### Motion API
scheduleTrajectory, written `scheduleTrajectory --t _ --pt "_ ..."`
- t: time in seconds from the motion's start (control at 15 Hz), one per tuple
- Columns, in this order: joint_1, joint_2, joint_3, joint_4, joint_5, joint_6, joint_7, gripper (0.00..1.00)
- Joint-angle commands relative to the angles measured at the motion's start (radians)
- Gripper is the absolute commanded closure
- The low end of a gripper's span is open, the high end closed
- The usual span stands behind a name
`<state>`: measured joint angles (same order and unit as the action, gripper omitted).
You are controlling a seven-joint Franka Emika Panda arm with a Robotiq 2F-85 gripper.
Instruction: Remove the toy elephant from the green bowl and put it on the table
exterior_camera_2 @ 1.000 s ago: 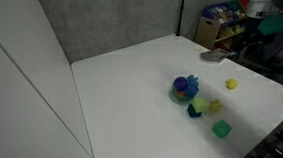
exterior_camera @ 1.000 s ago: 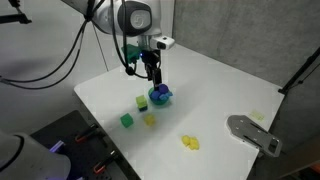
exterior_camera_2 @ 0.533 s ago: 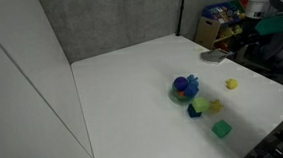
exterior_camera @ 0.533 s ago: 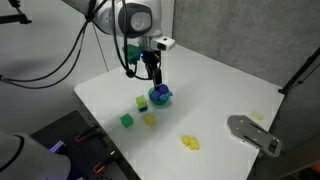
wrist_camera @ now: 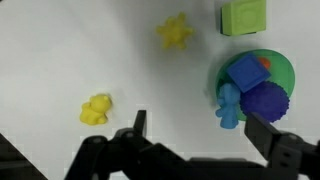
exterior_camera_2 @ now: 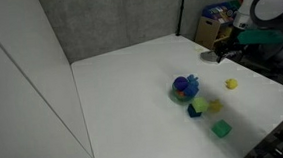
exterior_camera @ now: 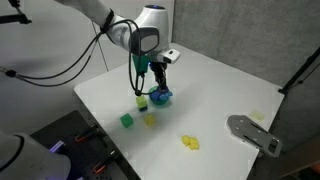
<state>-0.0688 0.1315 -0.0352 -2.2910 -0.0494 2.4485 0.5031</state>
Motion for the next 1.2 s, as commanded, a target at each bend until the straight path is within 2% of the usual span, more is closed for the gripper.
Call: scheduleTrajectory --t 0.0,0.47,0.87,1.13 --pt "0.013 0.115 -0.026 0.066 0.038 0.076 -0.014 0.0" --pt "0.038 0.307 -0.051 0.149 0.098 0.235 -0.022 0.0" --pt "0.069 0.418 -0.061 0.206 0.153 0.354 -0.019 0.0" --pt "0.078 0.475 -0.058 0.241 0.192 0.393 -0.027 0.0"
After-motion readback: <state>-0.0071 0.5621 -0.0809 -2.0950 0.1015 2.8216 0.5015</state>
